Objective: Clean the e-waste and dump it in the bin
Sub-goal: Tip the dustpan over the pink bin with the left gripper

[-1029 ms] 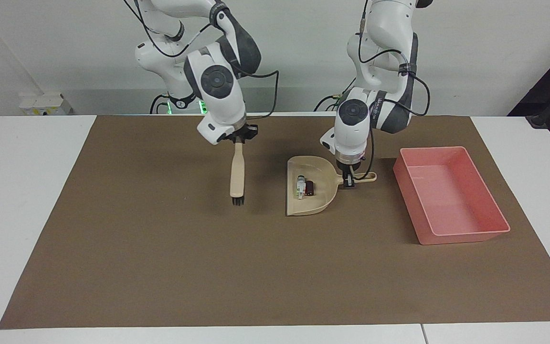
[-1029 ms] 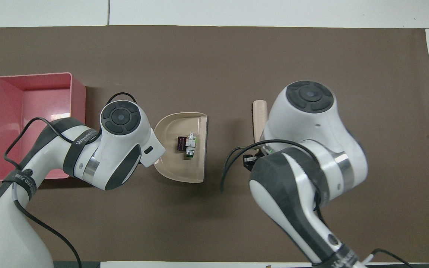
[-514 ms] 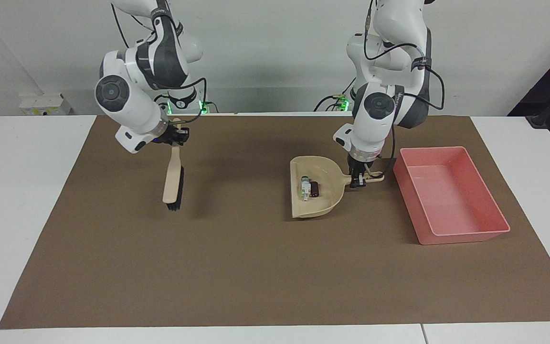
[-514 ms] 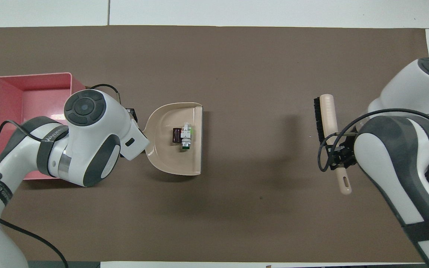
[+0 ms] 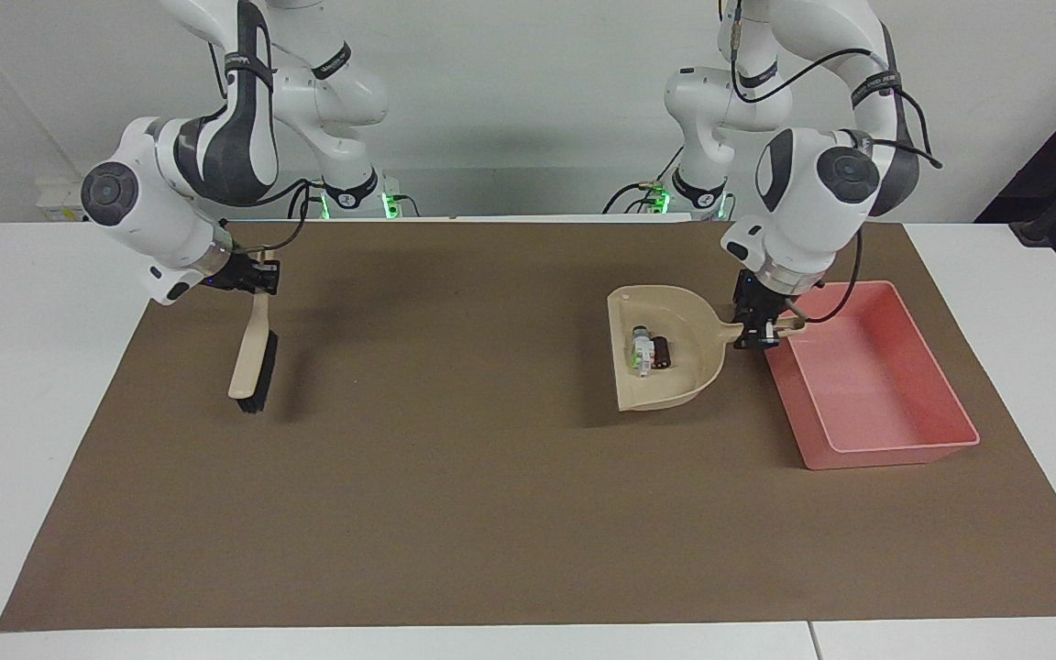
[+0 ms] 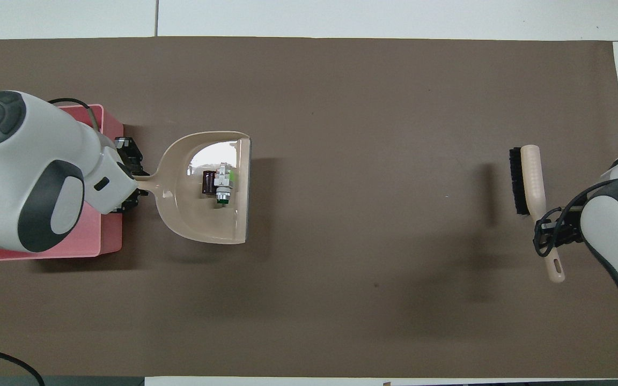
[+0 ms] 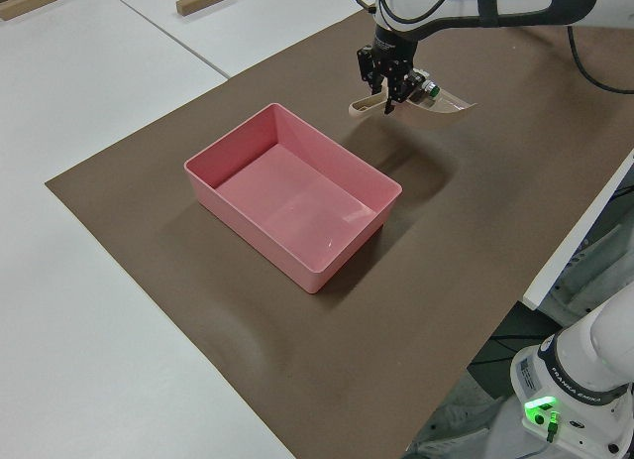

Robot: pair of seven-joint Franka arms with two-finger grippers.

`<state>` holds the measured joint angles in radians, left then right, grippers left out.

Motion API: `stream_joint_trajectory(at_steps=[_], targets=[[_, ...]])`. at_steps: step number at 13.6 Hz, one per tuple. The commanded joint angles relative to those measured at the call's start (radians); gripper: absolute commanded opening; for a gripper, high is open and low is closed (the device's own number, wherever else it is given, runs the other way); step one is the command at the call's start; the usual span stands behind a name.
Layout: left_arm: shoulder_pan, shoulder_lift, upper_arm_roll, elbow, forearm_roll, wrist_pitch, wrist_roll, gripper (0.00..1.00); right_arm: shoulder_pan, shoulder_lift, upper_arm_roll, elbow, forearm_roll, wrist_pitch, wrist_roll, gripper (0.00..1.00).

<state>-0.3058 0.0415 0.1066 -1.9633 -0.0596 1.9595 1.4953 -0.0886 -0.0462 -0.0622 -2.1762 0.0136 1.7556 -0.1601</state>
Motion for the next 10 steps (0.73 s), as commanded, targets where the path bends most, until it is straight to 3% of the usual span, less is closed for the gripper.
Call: stream_joint_trajectory(at_steps=[1, 7, 10], targets=[[0.083, -0.005, -0.004, 0.07, -0.071, -0.089, 0.106, 0.0, -0.013, -0.038, 0.015, -0.071, -0.033, 0.036, -0.007, 0.0], [0.35, 0.043, 0.001, 0.234, -0.17, -0.215, 0.342, 0.0, -0.007, -0.027, 0.016, -0.105, -0.08, 0.059, 0.027, 0.0], [0.474, 0.084, 0.005, 0.323, -0.157, -0.241, 0.489, 0.0, -0.014, -0.035, 0.016, -0.137, -0.08, 0.108, 0.034, 0.0]])
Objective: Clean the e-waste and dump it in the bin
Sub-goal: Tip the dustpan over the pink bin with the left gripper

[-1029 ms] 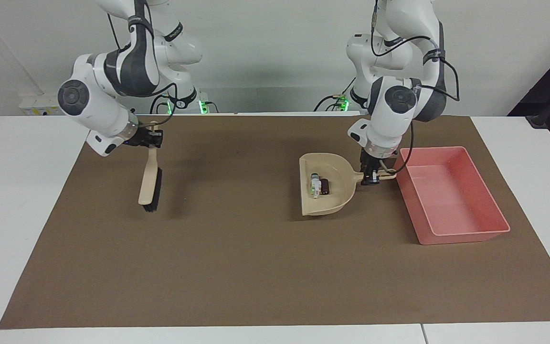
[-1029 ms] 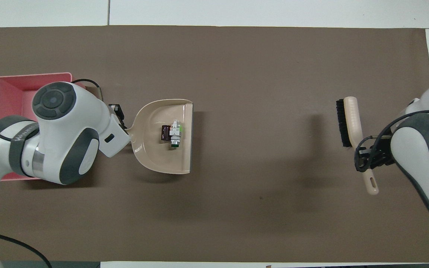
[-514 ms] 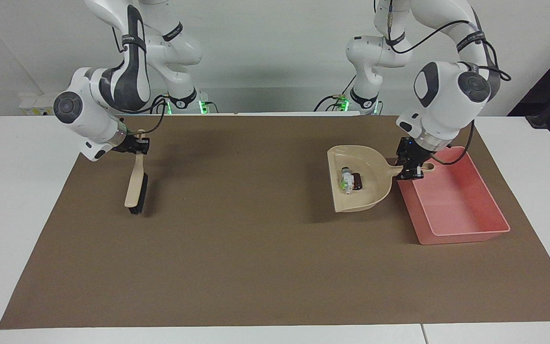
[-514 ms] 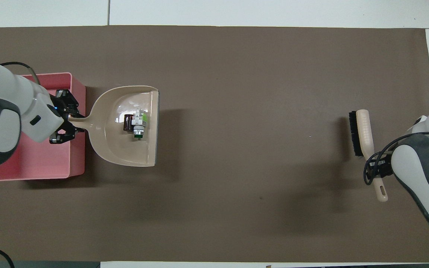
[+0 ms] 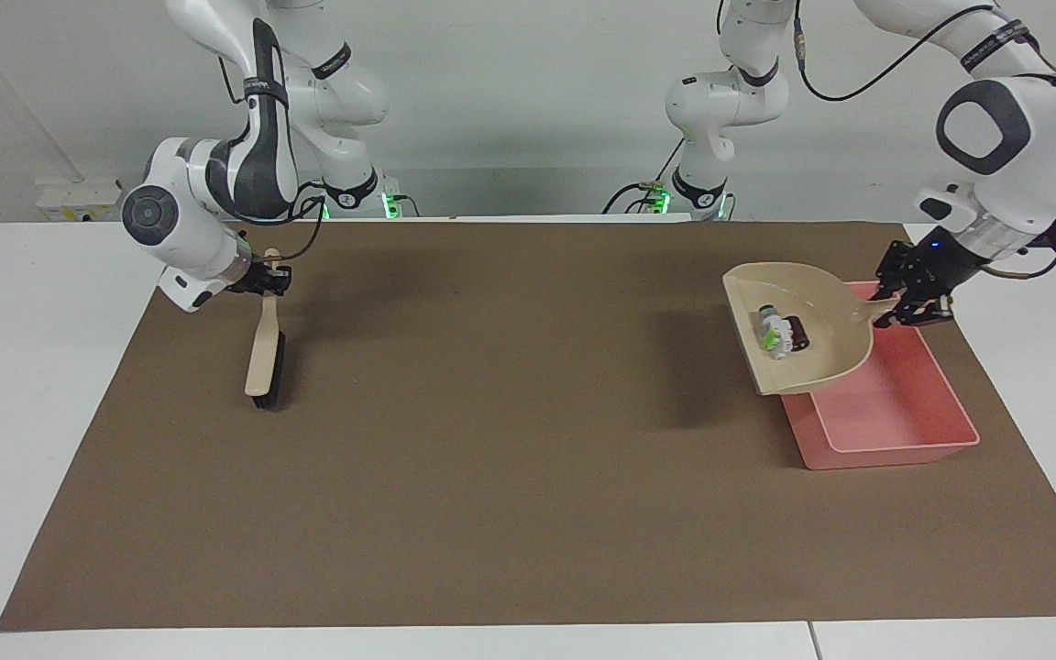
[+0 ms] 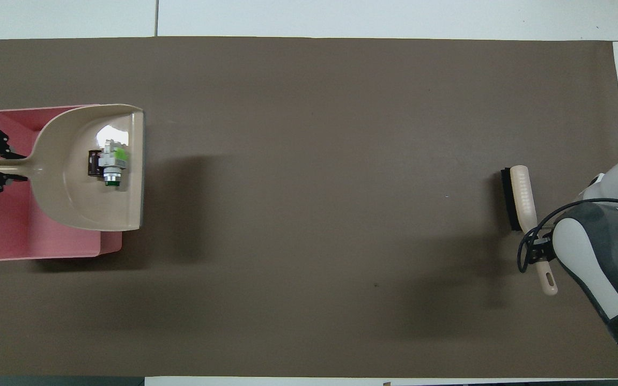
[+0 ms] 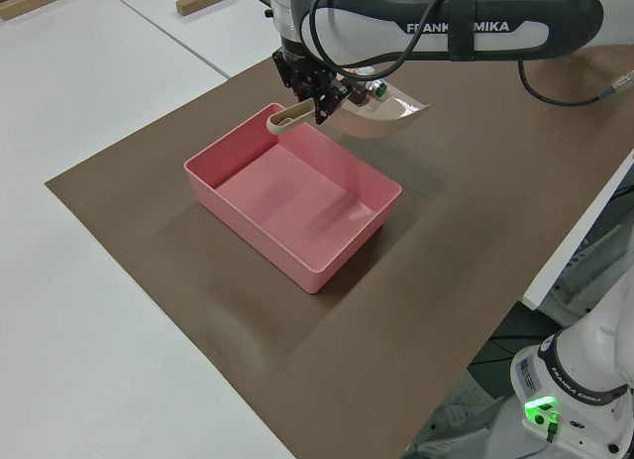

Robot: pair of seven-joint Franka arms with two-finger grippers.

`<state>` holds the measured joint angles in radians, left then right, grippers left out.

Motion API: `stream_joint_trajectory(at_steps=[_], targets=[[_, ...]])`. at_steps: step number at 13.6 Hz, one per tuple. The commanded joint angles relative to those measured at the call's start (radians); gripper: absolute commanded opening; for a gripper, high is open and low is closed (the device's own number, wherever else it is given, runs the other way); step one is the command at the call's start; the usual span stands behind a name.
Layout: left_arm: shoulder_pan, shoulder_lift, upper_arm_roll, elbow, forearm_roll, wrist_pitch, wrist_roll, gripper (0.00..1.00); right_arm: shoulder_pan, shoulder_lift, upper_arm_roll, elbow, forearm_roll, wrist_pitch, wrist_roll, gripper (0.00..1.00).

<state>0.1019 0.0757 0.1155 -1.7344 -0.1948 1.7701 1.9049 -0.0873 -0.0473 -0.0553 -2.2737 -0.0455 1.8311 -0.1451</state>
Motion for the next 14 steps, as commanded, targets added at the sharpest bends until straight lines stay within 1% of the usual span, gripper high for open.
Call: stream_joint_trajectory(at_steps=[1, 3, 5, 6, 8, 9, 10, 11, 12, 13, 14], targets=[[0.1, 0.061, -0.002, 0.122, -0.012, -0.076, 0.085, 0.0, -0.015, -0.034, 0.009, -0.041, -0.02, 0.034, 0.019, 0.0], [0.136, 0.091, 0.0, 0.185, 0.09, -0.092, 0.091, 0.01, -0.015, -0.035, 0.009, -0.05, -0.02, 0.037, 0.021, 0.0], [0.147, 0.096, 0.0, 0.191, 0.171, -0.08, 0.091, 0.01, -0.017, -0.039, 0.009, -0.066, -0.02, 0.057, 0.022, 0.01], [0.145, 0.098, 0.0, 0.188, 0.208, -0.063, 0.091, 0.01, -0.019, -0.048, 0.008, -0.078, -0.02, 0.071, 0.021, 0.03], [0.11, 0.098, -0.003, 0.168, 0.3, -0.035, 0.086, 0.01, -0.026, -0.052, 0.009, -0.095, -0.02, 0.083, 0.021, 0.07], [0.069, 0.098, -0.004, 0.167, 0.358, -0.032, 0.08, 0.01, -0.026, -0.052, 0.009, -0.095, -0.02, 0.083, 0.021, 0.13], [0.044, 0.098, -0.004, 0.167, 0.42, -0.037, 0.076, 0.01, -0.026, -0.051, 0.009, -0.093, -0.02, 0.082, 0.021, 0.3], [0.02, 0.098, -0.004, 0.17, 0.464, -0.04, 0.071, 0.01, -0.026, -0.051, 0.009, -0.092, -0.02, 0.079, 0.021, 0.44], [0.013, 0.096, -0.004, 0.171, 0.495, -0.04, 0.068, 0.01, -0.026, -0.051, 0.009, -0.089, -0.02, 0.077, 0.019, 0.54], [0.013, 0.095, -0.004, 0.171, 0.502, -0.038, 0.066, 0.01, -0.026, -0.049, 0.009, -0.084, -0.02, 0.074, 0.013, 0.78], [0.013, 0.093, -0.002, 0.176, 0.503, -0.043, 0.065, 0.01, -0.026, -0.048, 0.009, -0.075, -0.02, 0.071, 0.012, 0.99]])
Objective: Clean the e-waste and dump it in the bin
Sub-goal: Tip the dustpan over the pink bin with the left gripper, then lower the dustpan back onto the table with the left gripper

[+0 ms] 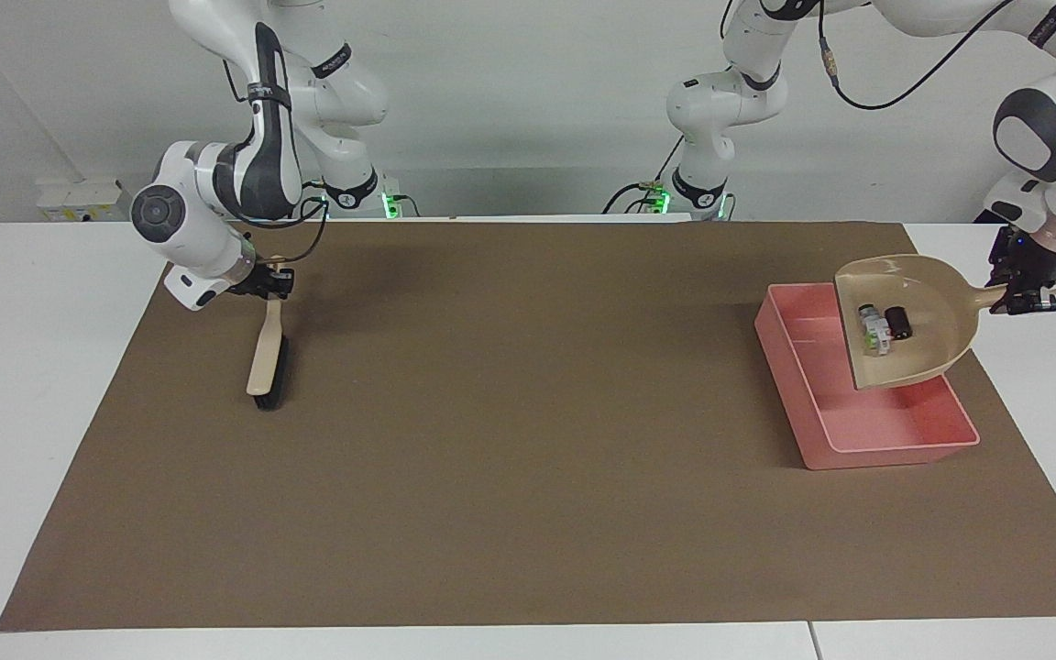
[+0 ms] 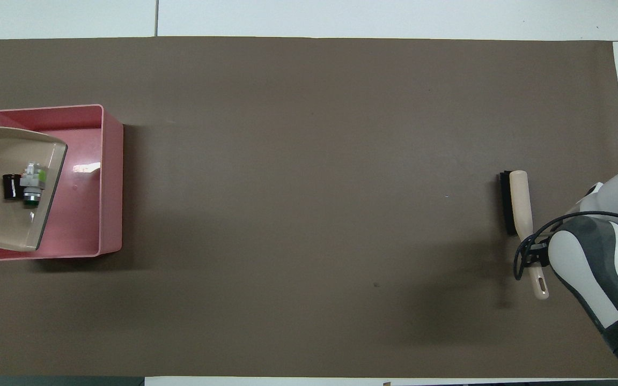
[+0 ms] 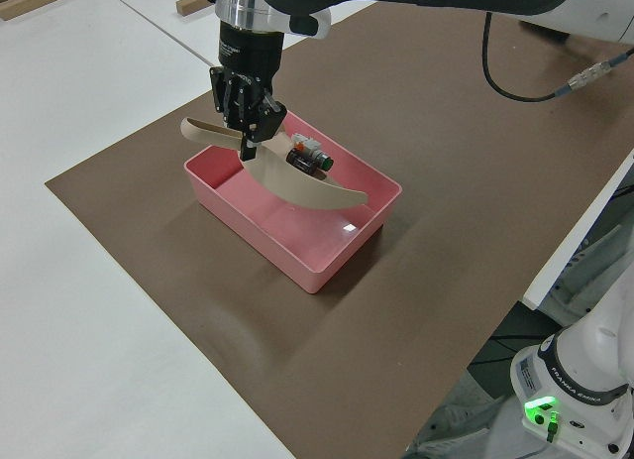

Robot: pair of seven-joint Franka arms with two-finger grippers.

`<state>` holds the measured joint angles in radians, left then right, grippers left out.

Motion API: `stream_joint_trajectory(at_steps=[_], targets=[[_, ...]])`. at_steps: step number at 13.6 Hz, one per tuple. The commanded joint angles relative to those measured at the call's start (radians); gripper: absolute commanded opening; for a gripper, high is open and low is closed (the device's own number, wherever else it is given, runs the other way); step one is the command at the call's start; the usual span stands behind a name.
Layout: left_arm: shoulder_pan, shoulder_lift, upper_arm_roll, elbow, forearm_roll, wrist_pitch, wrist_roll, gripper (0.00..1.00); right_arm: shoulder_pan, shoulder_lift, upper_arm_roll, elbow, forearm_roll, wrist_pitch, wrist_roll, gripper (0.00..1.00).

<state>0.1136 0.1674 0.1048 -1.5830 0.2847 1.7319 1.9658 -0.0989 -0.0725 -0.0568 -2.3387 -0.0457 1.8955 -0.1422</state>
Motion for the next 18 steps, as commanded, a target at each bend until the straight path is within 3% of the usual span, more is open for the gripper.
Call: stream_joint_trajectory(at_steps=[1, 6, 9, 13, 18], targets=[[0.0, -0.005, 0.009, 0.026, 0.028, -0.009, -0.004, 0.0, -0.013, -0.018, 0.012, 0.004, -0.02, 0.001, 0.009, 0.99], [-0.003, -0.061, -0.002, 0.026, 0.039, -0.034, -0.022, 0.0, 0.002, -0.012, 0.02, 0.145, 0.004, -0.084, 0.01, 0.99], [-0.035, -0.103, -0.016, 0.002, -0.04, -0.072, -0.024, 0.0, 0.028, -0.027, 0.022, 0.27, 0.007, -0.146, 0.013, 0.99], [-0.127, -0.184, -0.017, -0.207, -0.209, 0.023, -0.091, 0.01, 0.03, -0.056, 0.023, 0.441, 0.007, -0.188, 0.021, 0.99], [-0.359, -0.17, -0.019, -0.366, -0.291, 0.132, -0.324, 0.01, 0.036, 0.026, 0.026, 0.753, 0.016, -0.445, 0.021, 0.99]])
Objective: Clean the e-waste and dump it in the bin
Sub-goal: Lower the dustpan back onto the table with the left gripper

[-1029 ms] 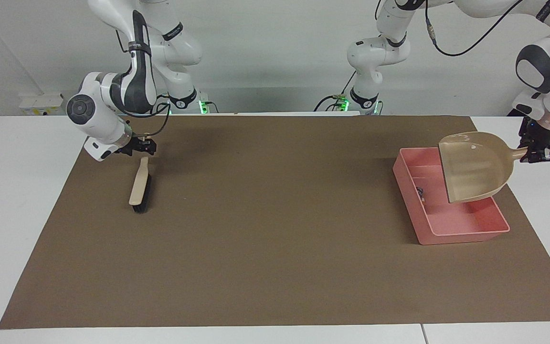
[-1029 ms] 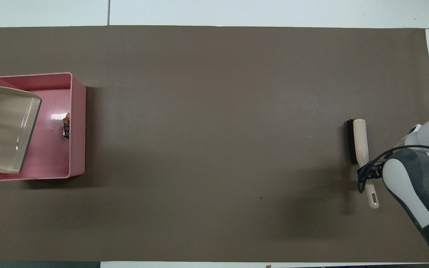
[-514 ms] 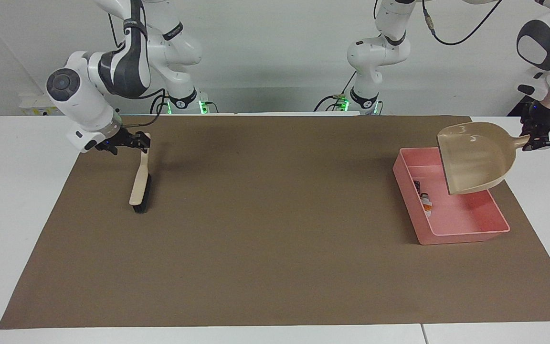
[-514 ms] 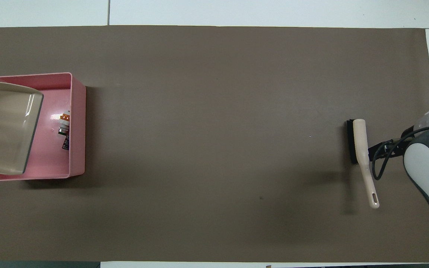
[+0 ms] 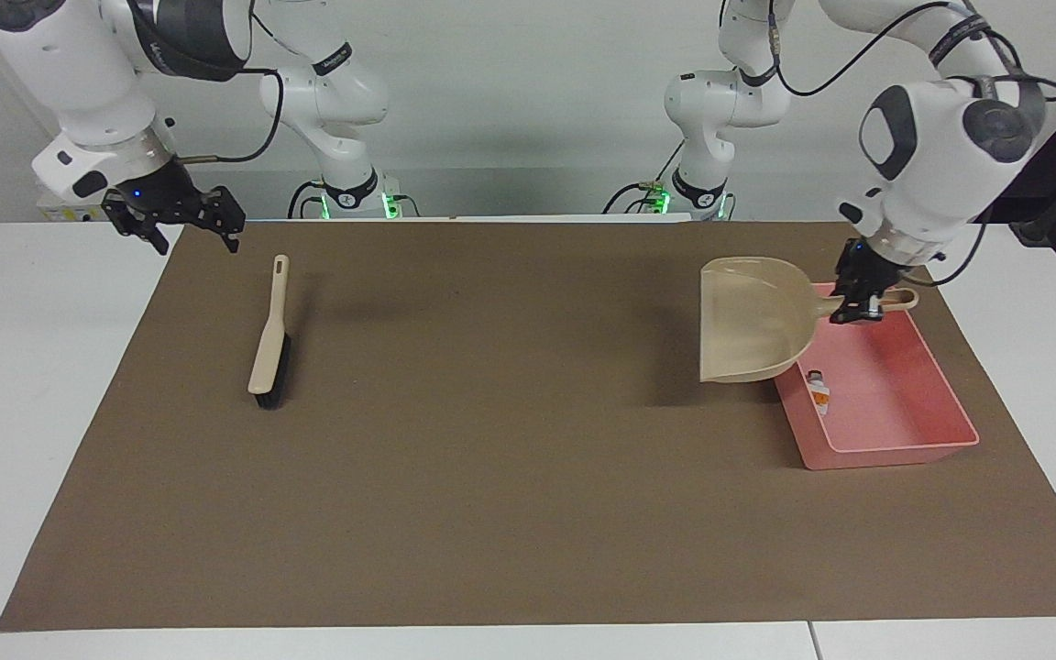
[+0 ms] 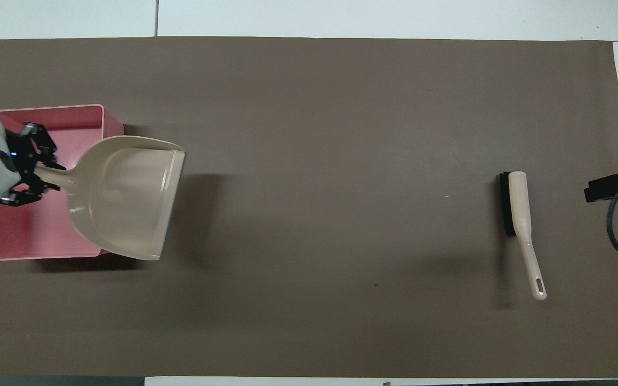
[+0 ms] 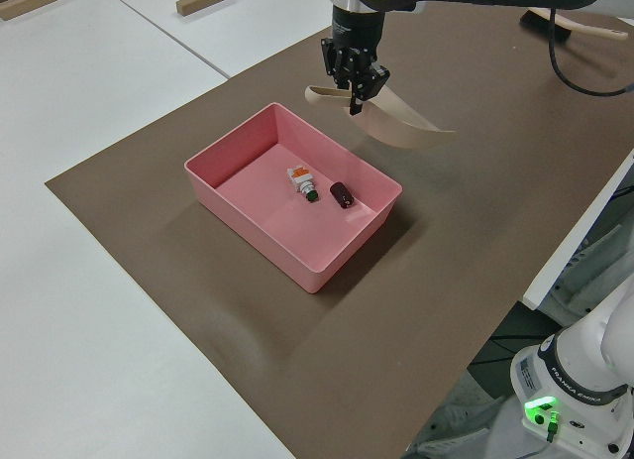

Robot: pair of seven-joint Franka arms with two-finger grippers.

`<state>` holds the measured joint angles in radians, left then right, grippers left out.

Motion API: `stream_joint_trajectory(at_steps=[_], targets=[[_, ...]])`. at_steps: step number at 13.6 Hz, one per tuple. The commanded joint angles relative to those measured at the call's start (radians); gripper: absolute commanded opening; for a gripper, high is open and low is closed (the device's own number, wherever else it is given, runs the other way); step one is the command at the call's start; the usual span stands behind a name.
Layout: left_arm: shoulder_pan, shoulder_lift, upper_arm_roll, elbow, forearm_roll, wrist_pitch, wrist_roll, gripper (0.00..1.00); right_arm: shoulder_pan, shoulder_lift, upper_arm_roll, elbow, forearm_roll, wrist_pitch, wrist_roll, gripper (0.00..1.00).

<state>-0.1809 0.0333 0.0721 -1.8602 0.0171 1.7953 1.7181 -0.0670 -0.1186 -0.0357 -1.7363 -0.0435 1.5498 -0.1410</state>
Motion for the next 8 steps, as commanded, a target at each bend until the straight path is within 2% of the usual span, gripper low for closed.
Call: stream_joint_trajectory(at_steps=[1, 2, 3, 5, 8], targets=[[-0.116, -0.036, 0.014, -0.132, -0.023, 0.12, -0.145, 0.01, 0.006, 0.097, 0.005, 0.229, 0.019, -0.155, 0.021, 0.99], [-0.153, -0.033, 0.014, -0.17, -0.023, 0.172, -0.191, 0.01, 0.007, 0.129, 0.007, 0.28, 0.02, -0.168, 0.023, 0.99], [-0.163, -0.02, 0.014, -0.187, -0.028, 0.197, -0.215, 0.01, 0.007, 0.129, 0.005, 0.273, 0.013, -0.159, 0.027, 0.99], [-0.182, 0.031, 0.014, -0.189, -0.075, 0.238, -0.238, 0.01, 0.007, 0.111, 0.005, 0.213, 0.005, -0.12, 0.052, 0.99], [-0.212, 0.071, 0.015, -0.206, -0.078, 0.297, -0.293, 0.01, 0.009, 0.091, 0.005, 0.155, 0.004, -0.096, 0.055, 0.99]])
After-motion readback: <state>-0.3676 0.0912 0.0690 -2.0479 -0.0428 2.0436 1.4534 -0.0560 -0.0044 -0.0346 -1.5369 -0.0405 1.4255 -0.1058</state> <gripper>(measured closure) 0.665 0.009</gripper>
